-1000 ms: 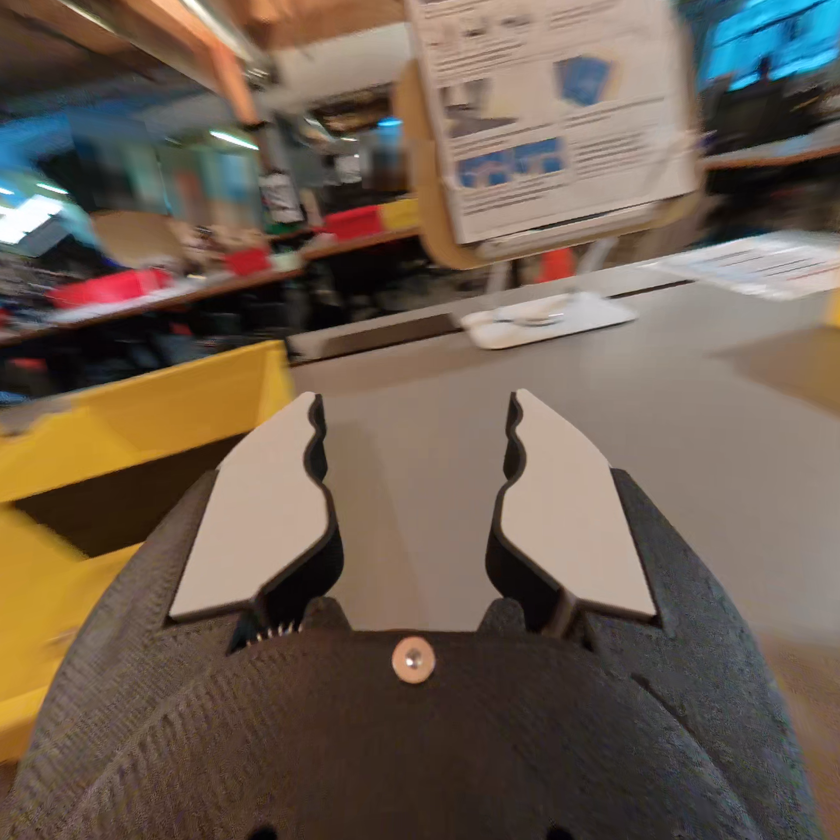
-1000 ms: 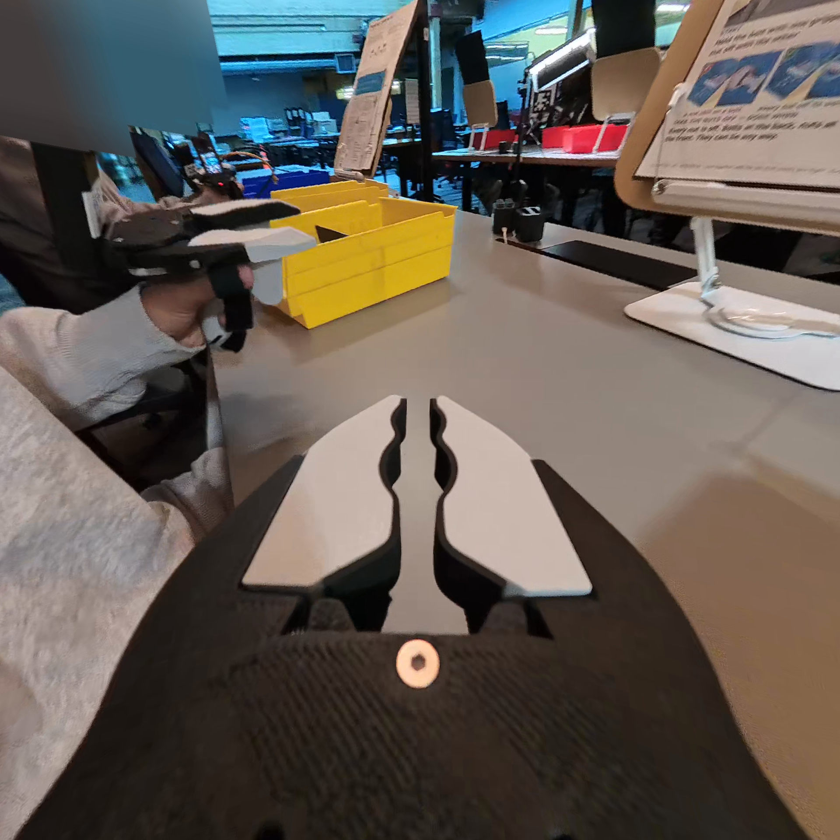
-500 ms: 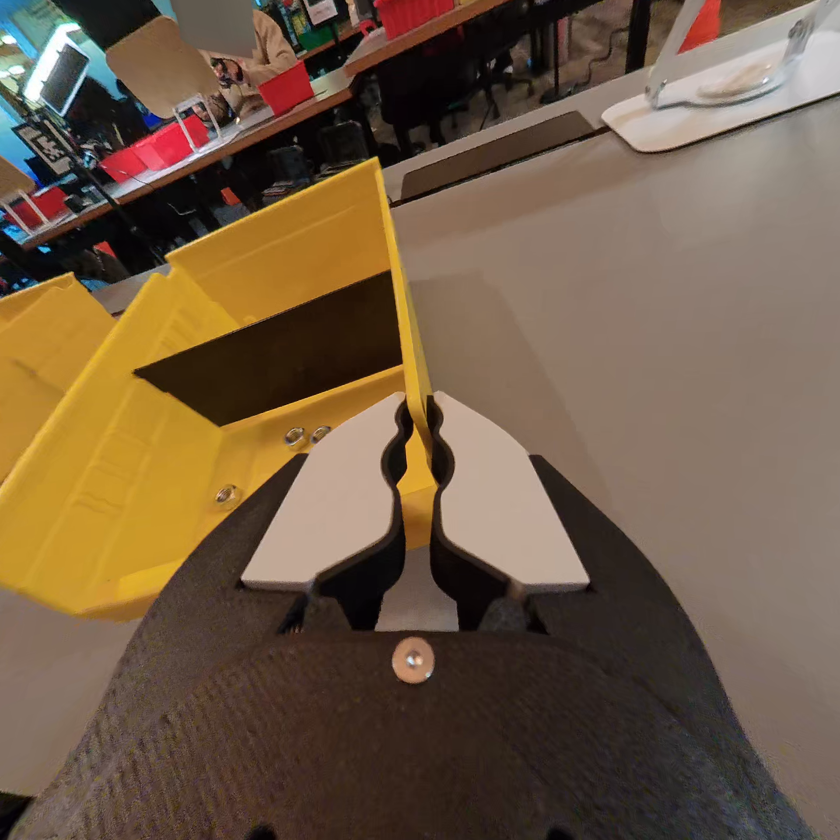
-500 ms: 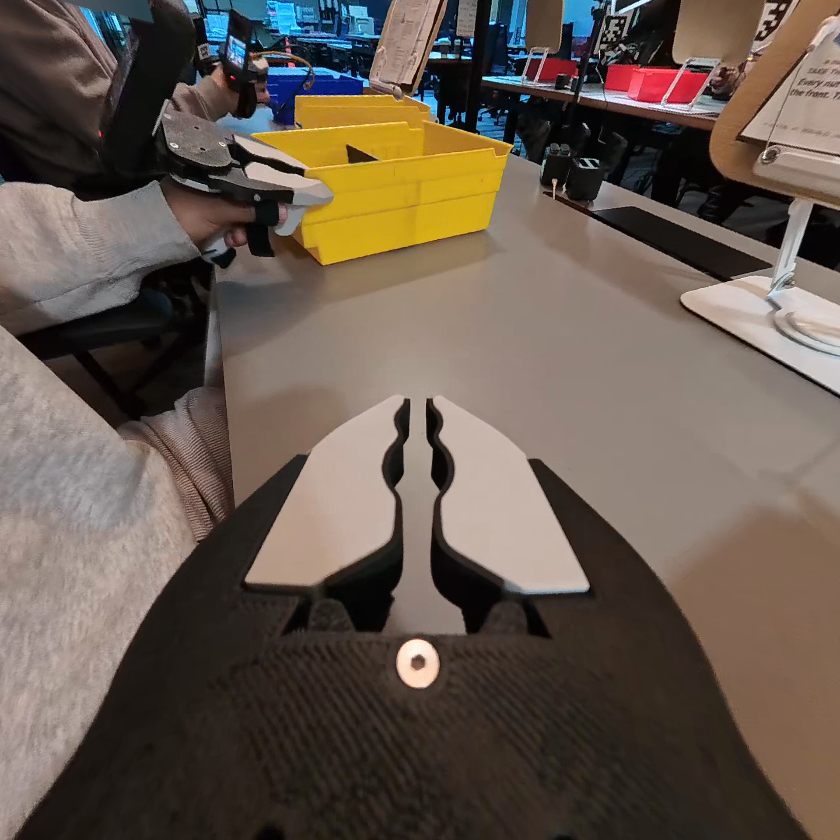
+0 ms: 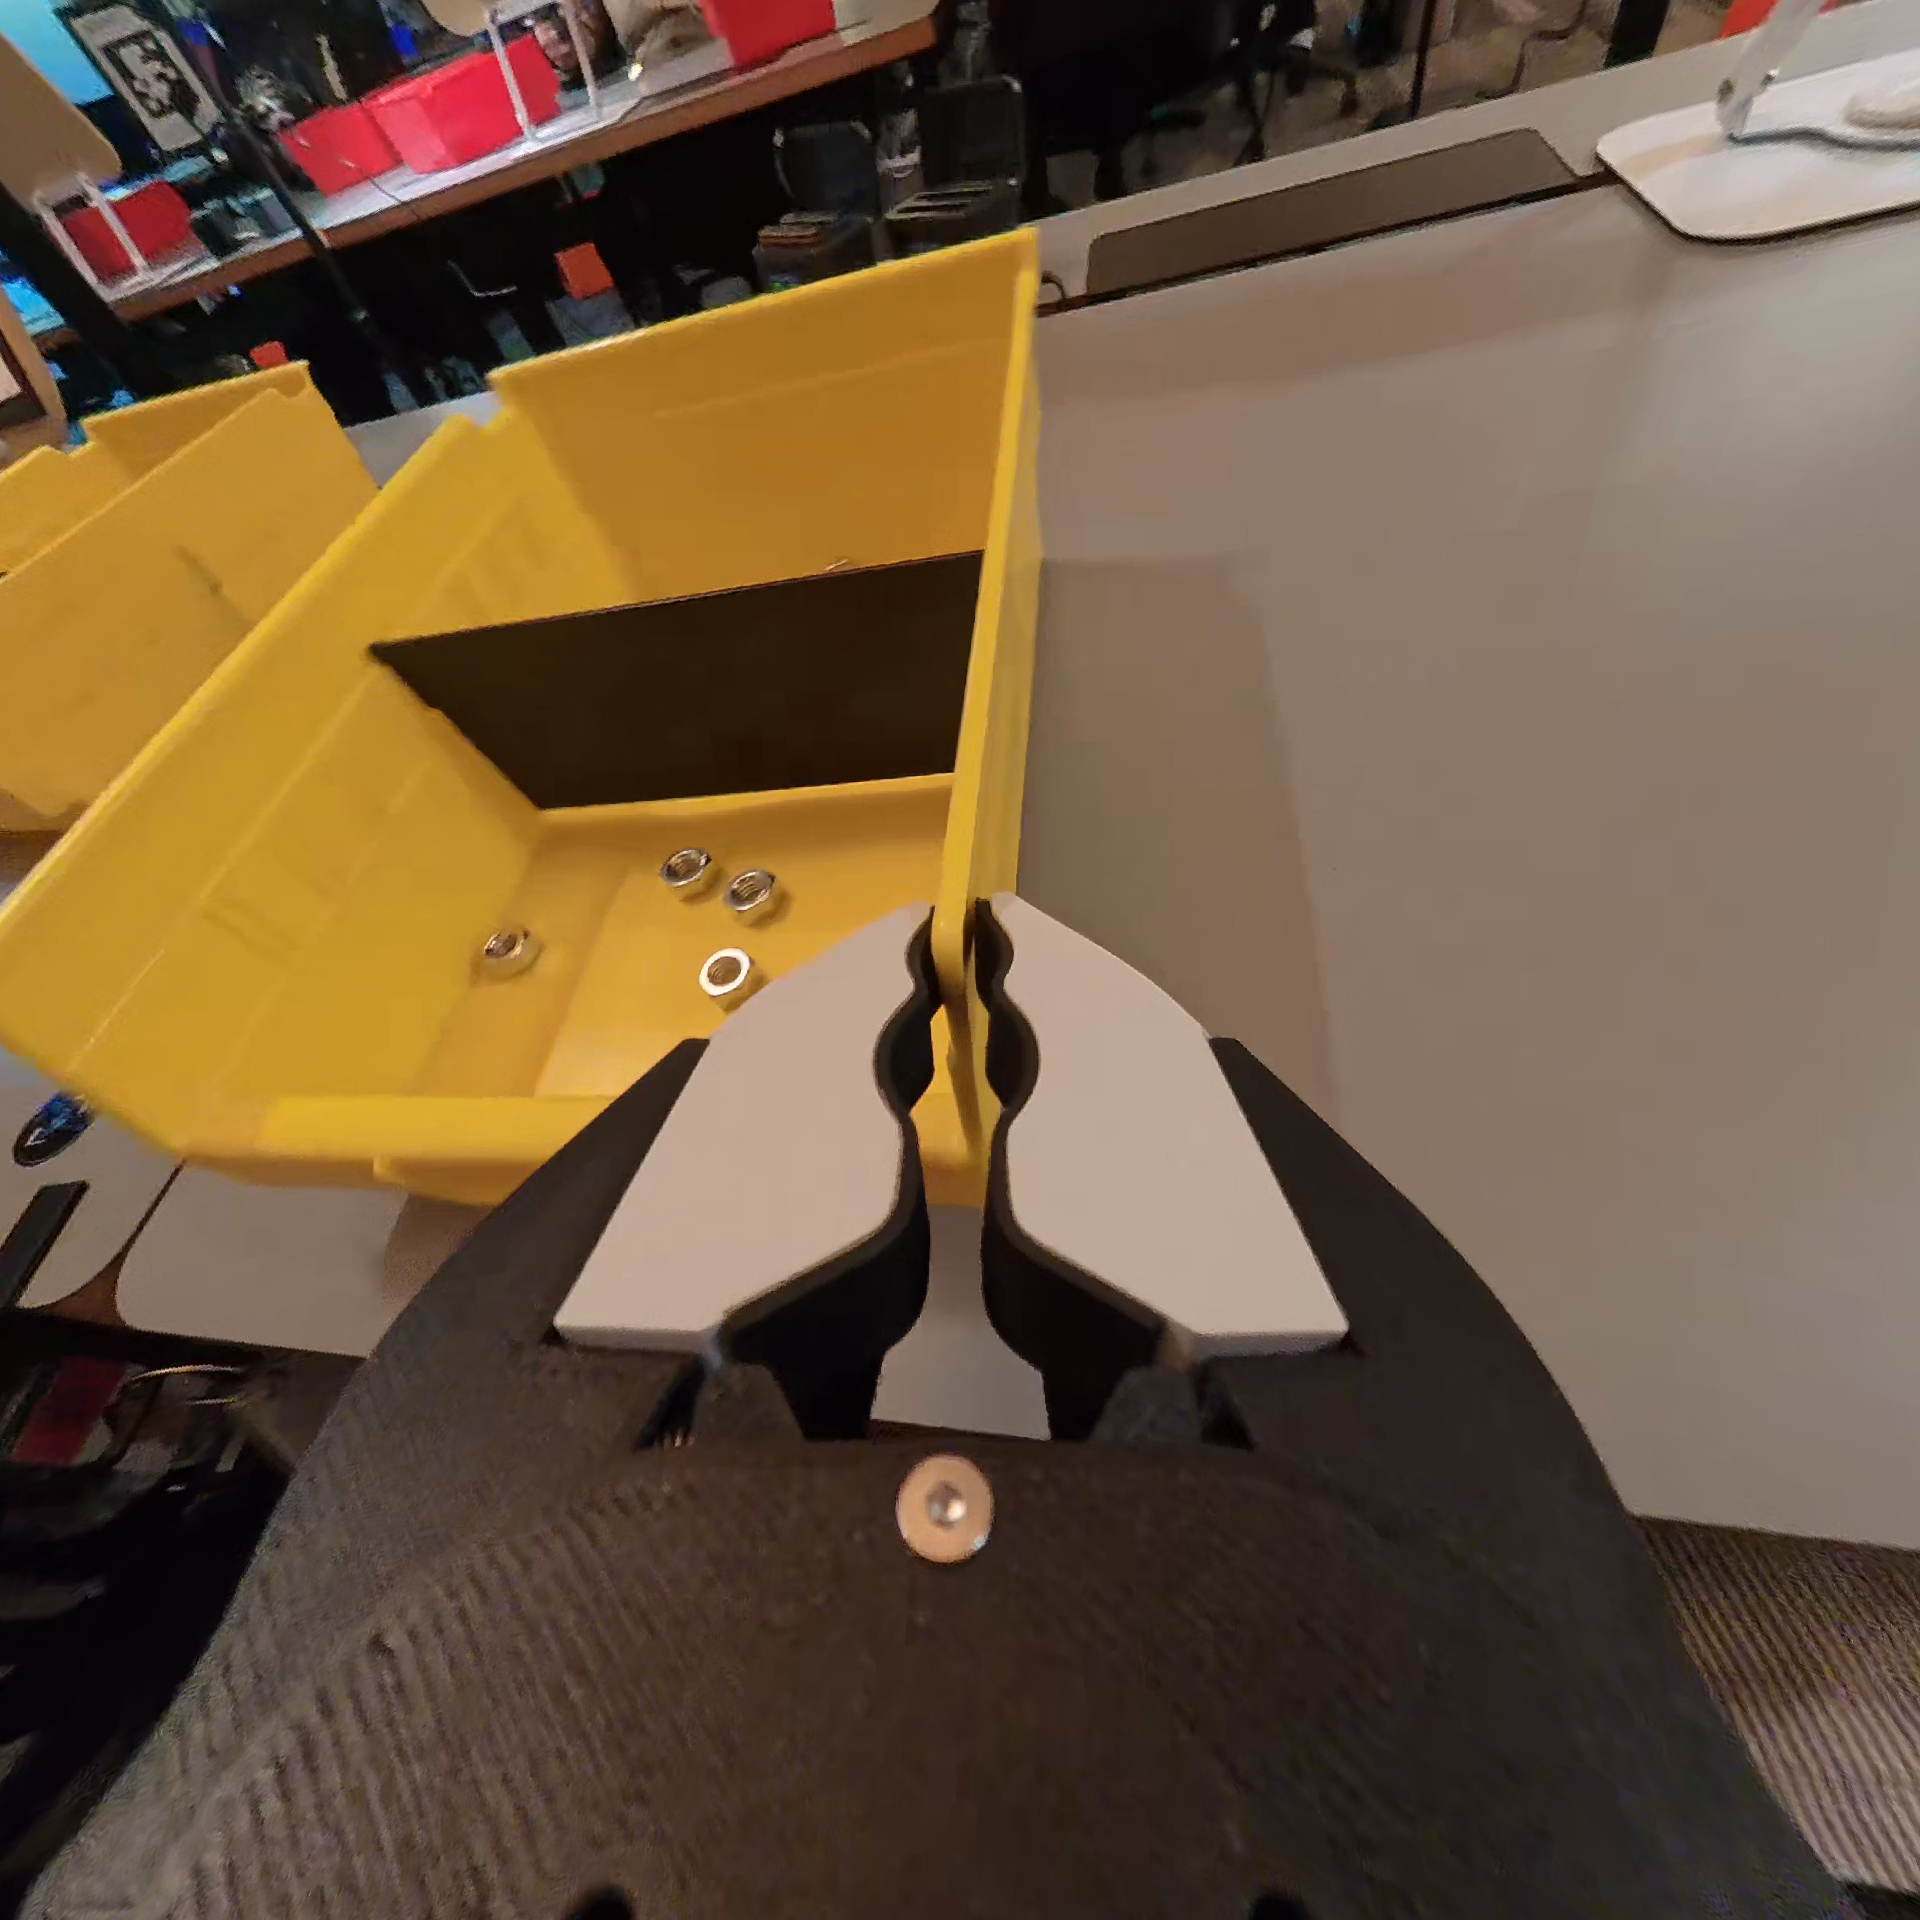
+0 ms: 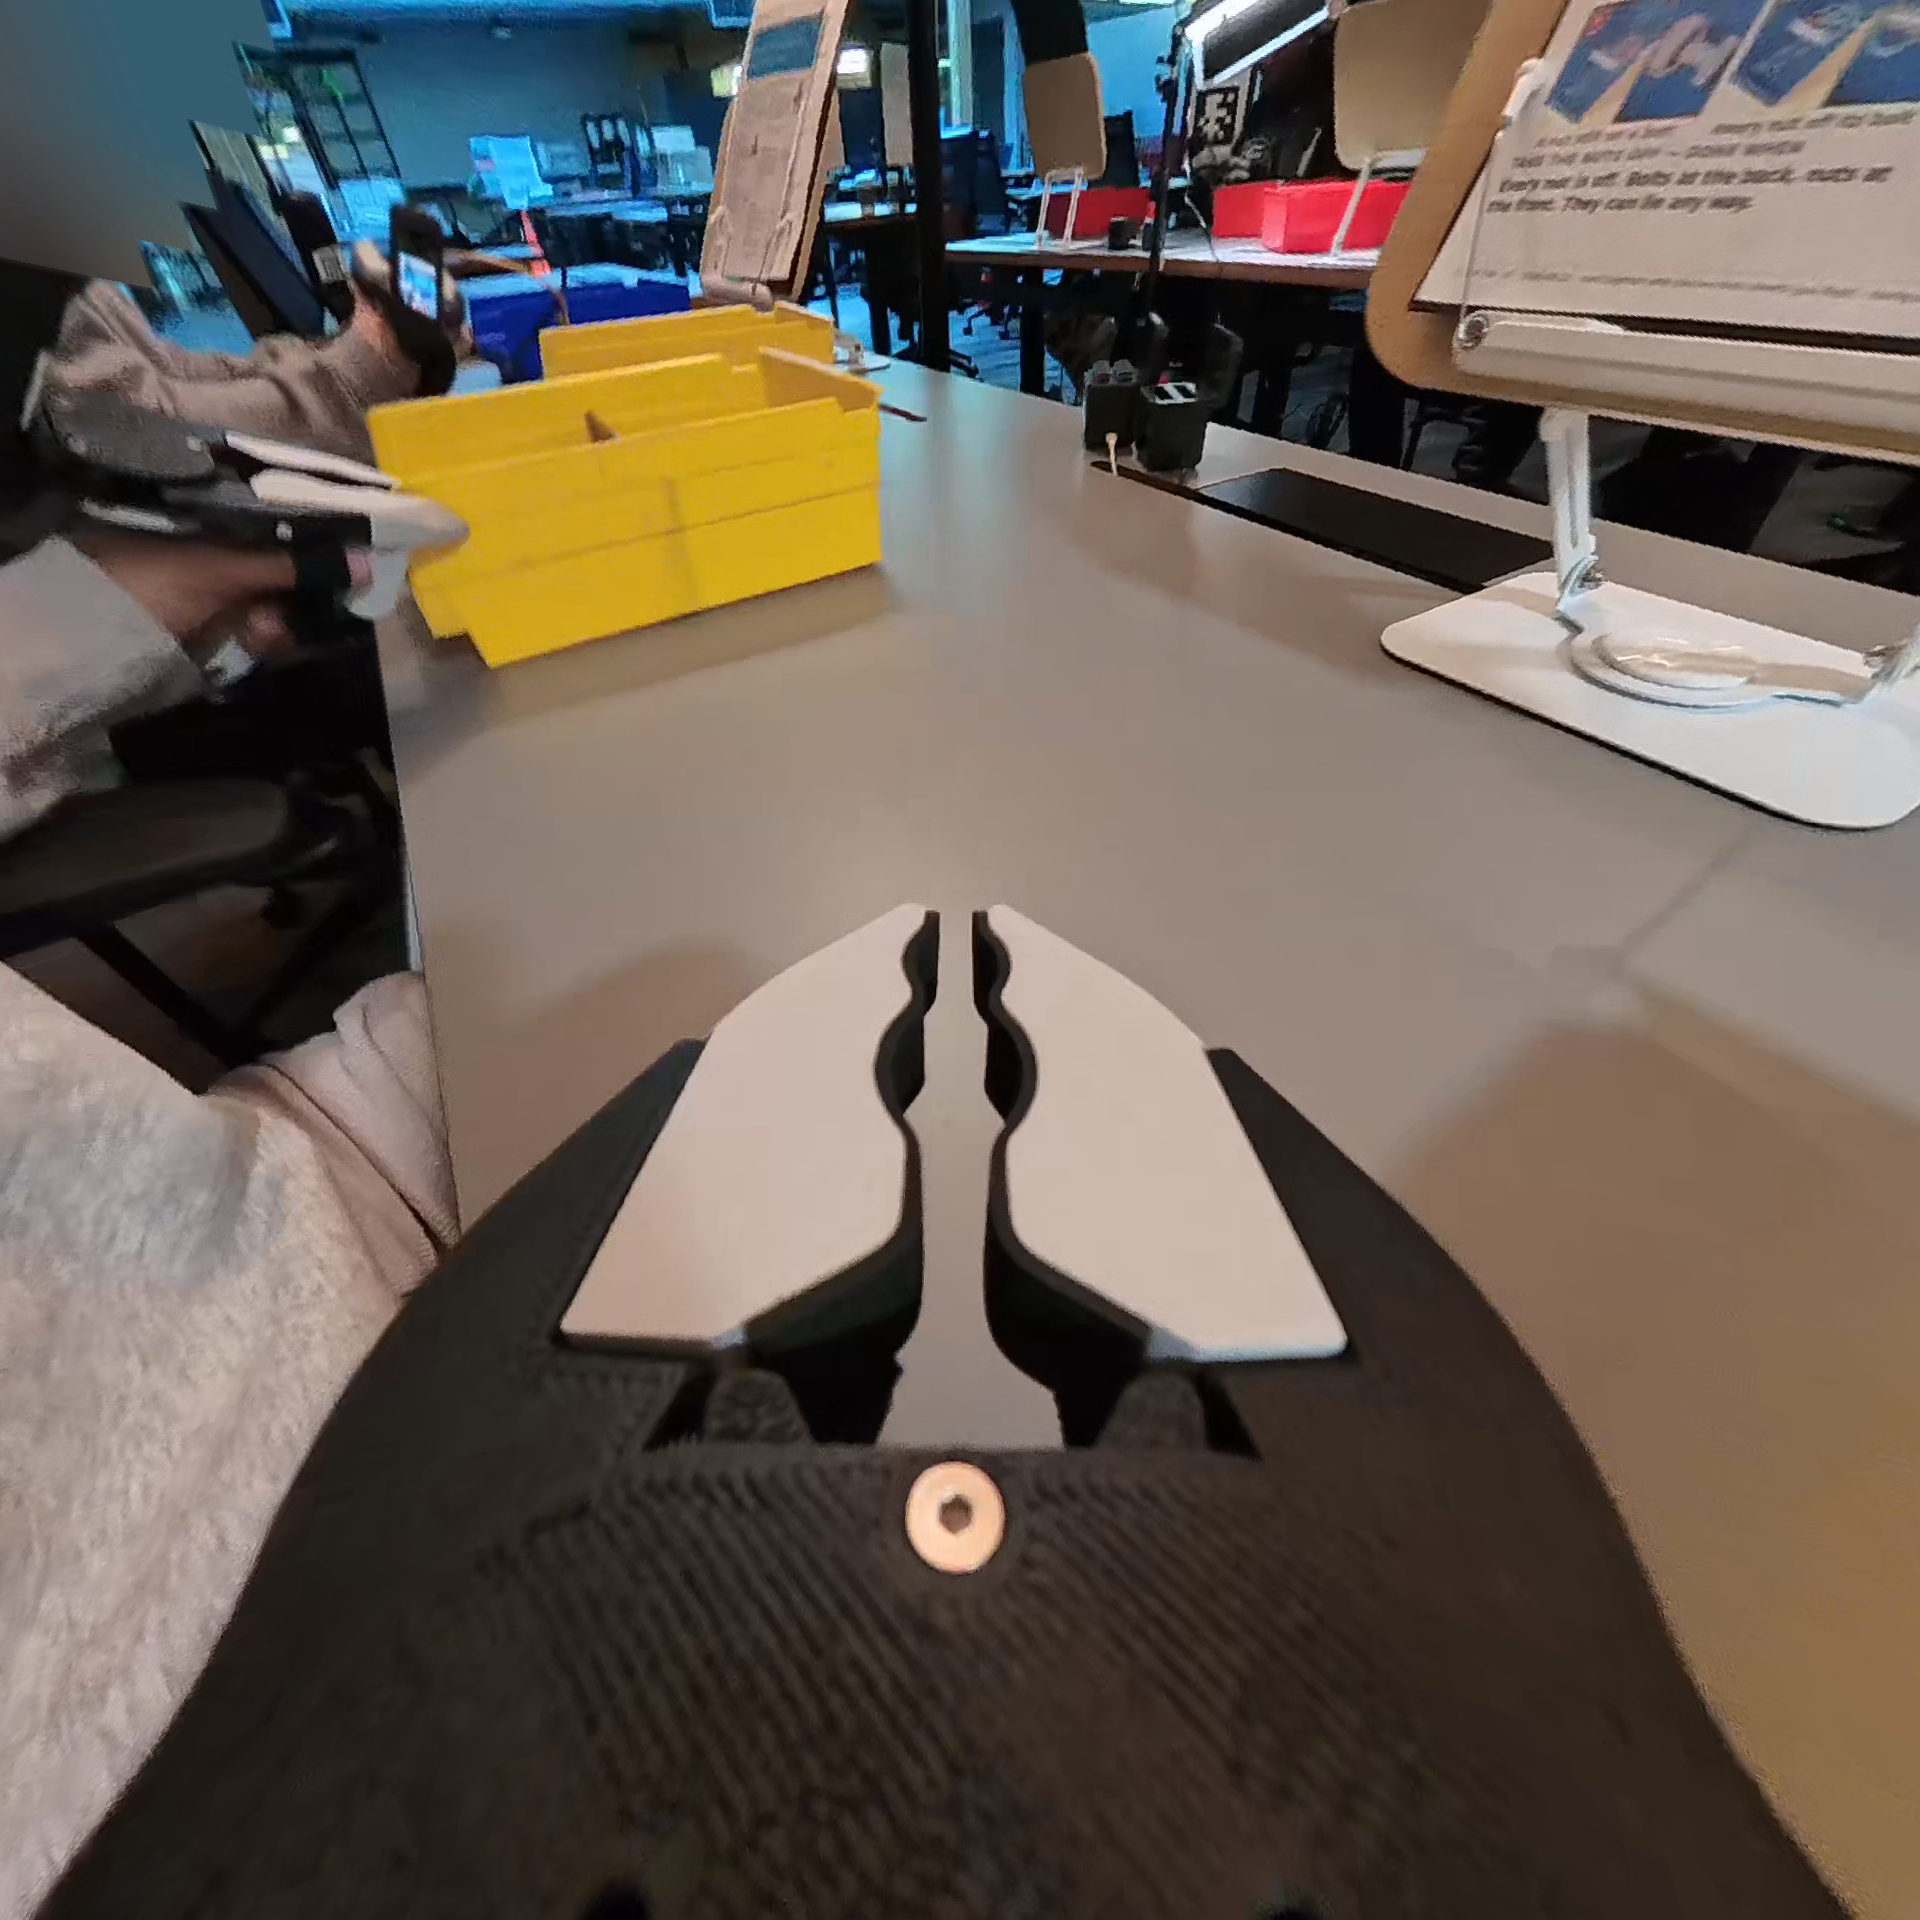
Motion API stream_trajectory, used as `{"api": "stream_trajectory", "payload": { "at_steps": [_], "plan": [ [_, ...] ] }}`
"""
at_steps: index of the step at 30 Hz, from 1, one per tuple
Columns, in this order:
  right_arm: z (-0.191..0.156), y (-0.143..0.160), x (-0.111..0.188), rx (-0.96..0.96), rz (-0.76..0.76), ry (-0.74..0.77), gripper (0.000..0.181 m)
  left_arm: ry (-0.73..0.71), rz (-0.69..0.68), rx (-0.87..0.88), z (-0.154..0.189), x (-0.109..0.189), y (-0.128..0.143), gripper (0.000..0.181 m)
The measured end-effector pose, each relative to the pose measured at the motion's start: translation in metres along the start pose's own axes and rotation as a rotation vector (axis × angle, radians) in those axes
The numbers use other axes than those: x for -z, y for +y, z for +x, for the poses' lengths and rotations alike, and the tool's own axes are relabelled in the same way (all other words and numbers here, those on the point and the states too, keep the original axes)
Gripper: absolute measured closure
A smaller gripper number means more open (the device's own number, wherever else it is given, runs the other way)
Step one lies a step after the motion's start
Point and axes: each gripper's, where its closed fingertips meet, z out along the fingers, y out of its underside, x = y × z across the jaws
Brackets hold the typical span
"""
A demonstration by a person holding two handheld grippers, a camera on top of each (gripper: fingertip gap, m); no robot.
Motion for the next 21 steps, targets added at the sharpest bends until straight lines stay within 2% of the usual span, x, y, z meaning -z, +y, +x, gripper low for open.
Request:
{"api": "stream_trajectory", "payload": {
  "at_steps": [5, 11, 16, 18, 21],
  "plan": [
    [0.007, -0.001, 0.001, -0.099, 0.038, -0.01, 0.175, 0.024, 0.02, 0.005, 0.01, 0.002, -0.004, 0.177],
    [0.009, -0.003, 0.003, -0.095, 0.041, 0.006, 0.175, 0.03, 0.033, 0.077, 0.002, 0.003, -0.002, 0.178],
    [0.005, -0.001, 0.002, -0.09, 0.03, -0.003, 0.175, -0.001, 0.034, 0.065, 0.0, 0.004, -0.002, 0.177],
    [0.005, -0.002, 0.003, -0.089, 0.034, -0.001, 0.176, 0.002, 0.064, 0.088, 0.001, 0.008, -0.006, 0.169],
    [0.007, -0.004, 0.005, -0.099, 0.048, 0.004, 0.176, 0.054, 0.158, 0.26, 0.0, 0.029, -0.028, 0.144]
  ]
}}
